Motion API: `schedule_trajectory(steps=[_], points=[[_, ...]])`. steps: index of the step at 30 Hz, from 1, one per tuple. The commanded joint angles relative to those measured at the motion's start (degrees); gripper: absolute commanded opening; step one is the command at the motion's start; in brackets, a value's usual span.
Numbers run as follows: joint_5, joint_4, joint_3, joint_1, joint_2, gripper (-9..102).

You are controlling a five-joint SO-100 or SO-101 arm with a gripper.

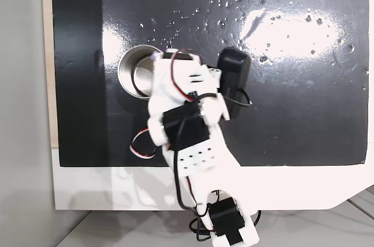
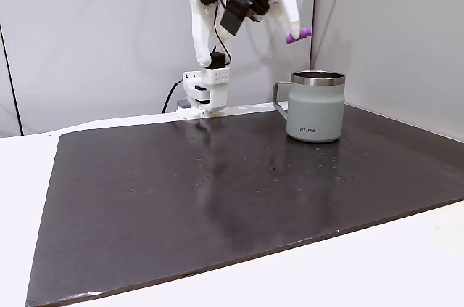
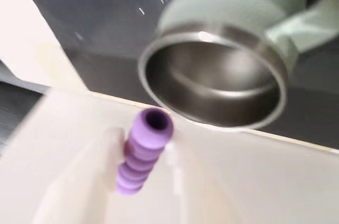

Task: Grasp a pengrip and put it in the cup.

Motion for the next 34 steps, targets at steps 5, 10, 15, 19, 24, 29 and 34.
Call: schedule_trajectory(steps=[5,10,15,19,24,29,34], points=[[-5.1,-0.8,-4.5,-10.4,-4.8,0],[-6.7,-1.0,-4.5,-12.2,-7.6,0],[-6.7,-1.0,-4.0,-12.7,-7.2,0],[-5.3,-1.0,-3.6,-11.5,-6.5,8],[-2.2,-0.5,-3.9,-10.4,-5.8,21],[-2.0,-0.4,-3.3,-9.8,-5.8,21],[-1.9,-0.6,-3.2,-9.7,-5.9,21]])
